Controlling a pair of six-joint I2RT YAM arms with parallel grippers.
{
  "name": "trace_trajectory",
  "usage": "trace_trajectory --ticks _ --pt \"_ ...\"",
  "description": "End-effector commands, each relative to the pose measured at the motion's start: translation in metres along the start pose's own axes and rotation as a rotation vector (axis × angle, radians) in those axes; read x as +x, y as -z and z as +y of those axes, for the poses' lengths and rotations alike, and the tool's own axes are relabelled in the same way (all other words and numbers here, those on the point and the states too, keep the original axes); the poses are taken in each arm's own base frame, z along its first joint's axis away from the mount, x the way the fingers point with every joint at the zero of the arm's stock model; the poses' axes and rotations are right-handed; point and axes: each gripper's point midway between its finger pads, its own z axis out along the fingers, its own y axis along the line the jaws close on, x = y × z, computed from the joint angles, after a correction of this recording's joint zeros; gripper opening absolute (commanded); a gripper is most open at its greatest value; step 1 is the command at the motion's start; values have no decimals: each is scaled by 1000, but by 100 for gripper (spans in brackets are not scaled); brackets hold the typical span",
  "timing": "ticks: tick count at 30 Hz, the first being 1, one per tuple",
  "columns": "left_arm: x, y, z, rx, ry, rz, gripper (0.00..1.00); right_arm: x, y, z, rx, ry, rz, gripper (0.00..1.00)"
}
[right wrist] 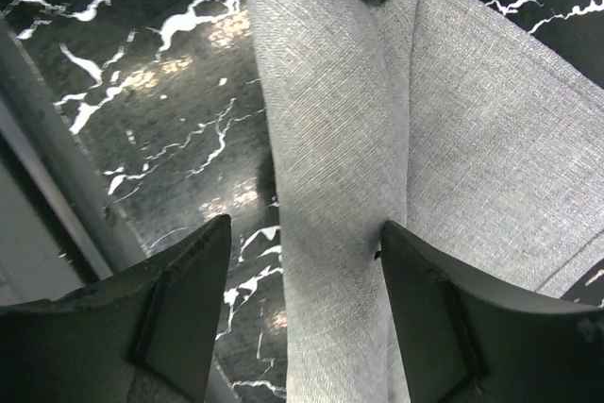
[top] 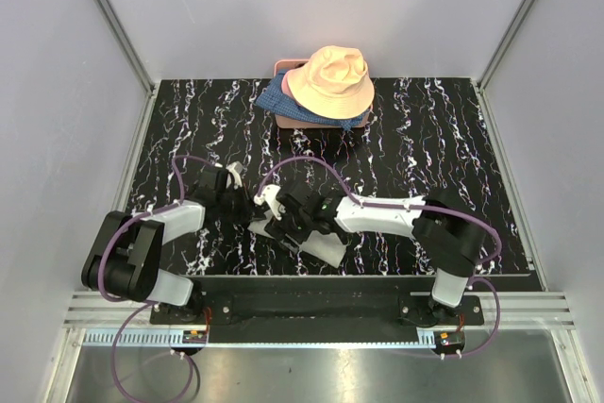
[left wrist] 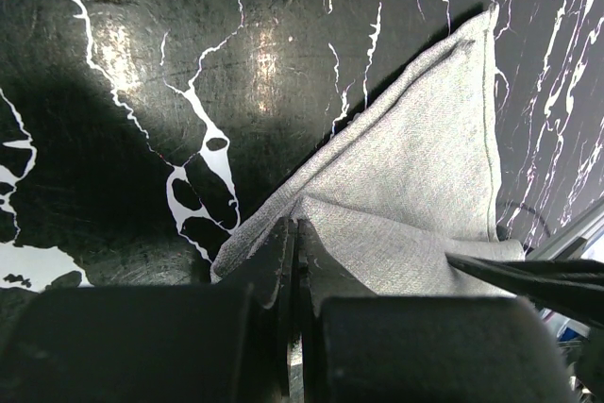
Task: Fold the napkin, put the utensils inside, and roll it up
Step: Roll the napkin with the utensil
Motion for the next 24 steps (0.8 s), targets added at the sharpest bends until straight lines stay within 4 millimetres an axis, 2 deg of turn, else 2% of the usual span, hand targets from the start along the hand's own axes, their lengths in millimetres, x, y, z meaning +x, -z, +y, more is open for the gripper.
trace_trajectory --ticks 1,5,10,14,17,18,19,22,24 --pt "-5 -2 4 -21 -21 -2 0 12 -15 -3 21 22 15 70" --pt "-8 -2 1 -15 -24 -2 0 30 -22 -8 53 -2 62 66" --pt "-10 -1 -2 -4 -27 -7 0 39 -28 -16 97 -14 88 63" --pt "-15 1 -8 12 -33 -26 0 53 -35 -17 100 -28 150 45" --pt "-30 8 -14 0 -46 -71 16 61 -35 -8 52 -46 186 38" --pt "-34 11 -15 -5 -50 -87 29 63 -33 -1 15 -51 198 35" --pt "-39 16 -15 -20 -55 -110 34 63 -31 1 -6 -59 203 34" --pt "-50 28 -16 -54 -70 -166 45 59 -24 13 -101 -128 215 33" --pt "-53 32 -11 -85 -70 -194 47 53 -19 24 -188 -159 211 32"
